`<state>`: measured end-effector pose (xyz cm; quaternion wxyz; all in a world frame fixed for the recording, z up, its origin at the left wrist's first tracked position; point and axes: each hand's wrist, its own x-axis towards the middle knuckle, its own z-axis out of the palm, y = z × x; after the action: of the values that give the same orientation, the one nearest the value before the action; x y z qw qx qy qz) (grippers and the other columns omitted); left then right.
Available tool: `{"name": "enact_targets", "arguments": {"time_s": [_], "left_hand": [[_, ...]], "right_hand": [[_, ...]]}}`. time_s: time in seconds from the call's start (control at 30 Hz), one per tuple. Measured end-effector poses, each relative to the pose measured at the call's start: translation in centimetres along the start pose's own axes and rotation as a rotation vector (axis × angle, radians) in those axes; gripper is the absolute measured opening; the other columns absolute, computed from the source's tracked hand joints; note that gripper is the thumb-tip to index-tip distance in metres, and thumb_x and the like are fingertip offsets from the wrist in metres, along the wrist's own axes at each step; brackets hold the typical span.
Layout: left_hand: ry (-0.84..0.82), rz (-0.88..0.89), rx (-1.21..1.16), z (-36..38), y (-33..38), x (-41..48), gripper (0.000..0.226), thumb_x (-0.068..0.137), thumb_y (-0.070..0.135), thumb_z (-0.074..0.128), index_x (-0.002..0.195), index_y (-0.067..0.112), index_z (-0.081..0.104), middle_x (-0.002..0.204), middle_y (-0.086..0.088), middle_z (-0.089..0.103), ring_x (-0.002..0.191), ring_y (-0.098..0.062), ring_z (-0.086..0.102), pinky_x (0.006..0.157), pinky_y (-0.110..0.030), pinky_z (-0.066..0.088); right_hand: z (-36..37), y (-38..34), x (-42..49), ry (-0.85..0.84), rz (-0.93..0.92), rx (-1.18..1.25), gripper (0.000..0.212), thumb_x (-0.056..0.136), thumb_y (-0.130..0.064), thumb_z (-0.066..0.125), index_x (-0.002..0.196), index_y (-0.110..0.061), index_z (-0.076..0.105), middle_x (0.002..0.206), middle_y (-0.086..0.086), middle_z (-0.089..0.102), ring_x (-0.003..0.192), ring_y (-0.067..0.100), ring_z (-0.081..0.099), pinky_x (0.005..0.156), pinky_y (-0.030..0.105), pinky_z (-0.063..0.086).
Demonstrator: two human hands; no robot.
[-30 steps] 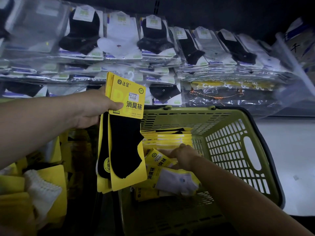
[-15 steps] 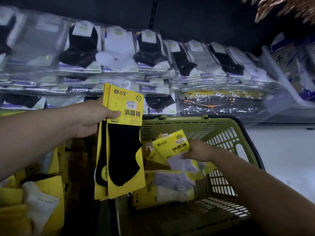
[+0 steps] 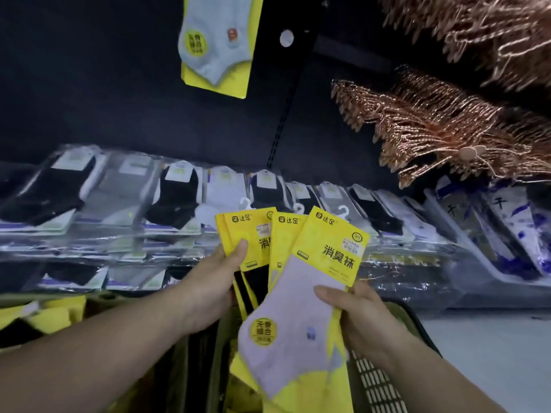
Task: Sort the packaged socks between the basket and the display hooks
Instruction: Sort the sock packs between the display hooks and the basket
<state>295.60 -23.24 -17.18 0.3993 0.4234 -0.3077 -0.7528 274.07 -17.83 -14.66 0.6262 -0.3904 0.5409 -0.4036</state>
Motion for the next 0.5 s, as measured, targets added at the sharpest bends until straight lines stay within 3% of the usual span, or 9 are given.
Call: {"name": "enact_targets", "arguments": {"time_s": [0.1,0.17,0.33,0.43,0.5], "left_hand": [[-0.006,0.005,0.063,0.6,-0.3,-0.3,0.064,0.073,0.055,0.061,0.131,0.031,0.048,0.122,0.004,0.067,0.115,-0.021,0.062,0.106,-0.049,0.041],[-0.02,0.057,0.093,0.6,-0.3,-0.6,0.077,0.062,0.049,0.069,0.132,0.026,0.047,0.12,0.004,0.069,0.114,-0.021,0.062,0.105,-0.048,0.042],[-0.012,0.188,0.14,0.4,1.1,-0.3,0.052,0.069,0.039,0.067,0.117,0.024,0.061,0.106,0.006,0.074,0.098,-0.014,0.07,0.086,-0.035,0.052],[-0.024,0.243,0.127,0.0,2.5,-0.1,0.047,0.072,0.04,0.064,0.117,0.026,0.061,0.109,0.005,0.073,0.101,-0.014,0.069,0.088,-0.035,0.051],[-0.051,0.279,0.122,0.0,3.4,-0.1,0.055,0.071,0.043,0.066,0.122,0.025,0.059,0.114,0.003,0.072,0.106,-0.018,0.068,0.092,-0.039,0.05]], "right_hand": [[1.5,1.1,0.6,0.053,-0.081,-0.009,0.049,0.066,-0.005,0.076,0.112,-0.006,0.06,0.107,0.016,0.07,0.098,0.036,0.067,0.083,0.048,0.054],[2.3,1.4,0.9,0.054,-0.127,-0.074,0.051,0.068,-0.007,0.074,0.116,-0.01,0.058,0.11,0.012,0.07,0.103,0.032,0.066,0.083,0.043,0.053],[3.7,-0.4,1.9,0.084,-0.211,-0.299,0.056,0.066,-0.023,0.074,0.119,-0.021,0.056,0.119,0.008,0.063,0.108,0.023,0.062,0.093,0.045,0.05],[5.2,-2.8,2.5,0.145,-0.382,-0.334,0.037,0.074,-0.03,0.076,0.104,-0.044,0.06,0.108,-0.006,0.068,0.1,0.009,0.065,0.077,0.023,0.054],[6.3,-4.6,3.1,0.254,-0.471,-0.229,0.028,0.08,-0.033,0.073,0.102,-0.042,0.058,0.102,-0.012,0.071,0.092,0.005,0.068,0.071,0.021,0.054]]}}
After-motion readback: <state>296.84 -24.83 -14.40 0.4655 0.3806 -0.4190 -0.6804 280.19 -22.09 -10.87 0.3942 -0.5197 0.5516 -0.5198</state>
